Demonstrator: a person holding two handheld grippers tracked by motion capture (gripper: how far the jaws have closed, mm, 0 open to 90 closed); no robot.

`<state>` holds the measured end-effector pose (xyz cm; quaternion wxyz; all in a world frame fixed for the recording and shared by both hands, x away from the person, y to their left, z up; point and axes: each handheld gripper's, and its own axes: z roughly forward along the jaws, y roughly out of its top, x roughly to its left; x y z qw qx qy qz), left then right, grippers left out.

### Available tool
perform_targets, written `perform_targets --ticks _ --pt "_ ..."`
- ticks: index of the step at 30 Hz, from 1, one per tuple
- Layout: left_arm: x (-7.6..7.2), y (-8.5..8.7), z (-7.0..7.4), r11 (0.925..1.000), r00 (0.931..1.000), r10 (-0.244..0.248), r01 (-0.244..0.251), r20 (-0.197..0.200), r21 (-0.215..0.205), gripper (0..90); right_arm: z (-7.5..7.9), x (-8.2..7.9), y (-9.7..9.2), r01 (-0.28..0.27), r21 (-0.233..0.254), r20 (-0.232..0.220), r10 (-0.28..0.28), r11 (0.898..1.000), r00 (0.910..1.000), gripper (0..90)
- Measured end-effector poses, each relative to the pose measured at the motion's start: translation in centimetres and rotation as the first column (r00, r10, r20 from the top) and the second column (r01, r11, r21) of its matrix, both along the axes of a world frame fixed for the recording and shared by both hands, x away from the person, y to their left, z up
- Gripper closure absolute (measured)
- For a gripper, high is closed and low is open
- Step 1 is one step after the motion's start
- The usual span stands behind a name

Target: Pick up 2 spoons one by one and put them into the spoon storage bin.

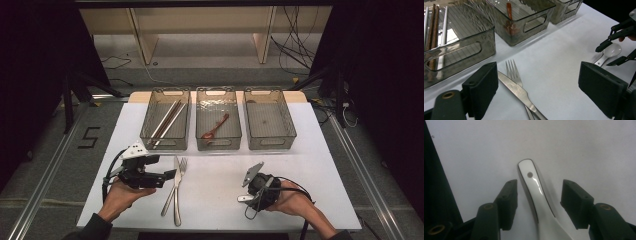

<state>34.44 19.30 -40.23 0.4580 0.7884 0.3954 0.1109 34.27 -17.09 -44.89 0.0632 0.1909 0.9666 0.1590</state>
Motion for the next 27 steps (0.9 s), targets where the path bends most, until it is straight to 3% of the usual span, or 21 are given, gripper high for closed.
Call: perform_targets --ticks 5,7,10,13,27 --pt "0.03 -0.03 -0.05 1.0000 1.0000 -0.006 0.006 -0.002 0.002 15.8 -0.23 0.16 0.16 0.010 -0.021 -0.028 -0.010 1.000 0.9996 55.6" --pt "0.04 -0.03 -0.04 1.0000 1.0000 -0.006 0.006 0.001 -0.004 15.8 -0.46 0.41 0.09 -0.024 -0.029 -0.018 0.024 0.999 0.9996 56.4" --pt "0.04 -0.04 -0.07 1.0000 1.0000 -0.005 0.005 -0.002 -0.003 15.8 -0.58 0.41 0.20 -0.005 -0.047 -0.038 0.003 0.999 0.9993 58.8" --pt "0.08 -0.02 -0.10 1.0000 1.0000 -0.007 0.007 -0.003 -0.002 15.8 -0.85 0.63 0.13 -0.024 -0.056 -0.039 0.022 0.998 0.9990 61.7" --pt "0.18 0.00 -0.25 0.9999 1.0000 -0.009 0.009 -0.004 0.012 16.0 -0.75 0.52 0.18 -0.041 -0.071 -0.060 0.037 0.997 0.9975 76.4"
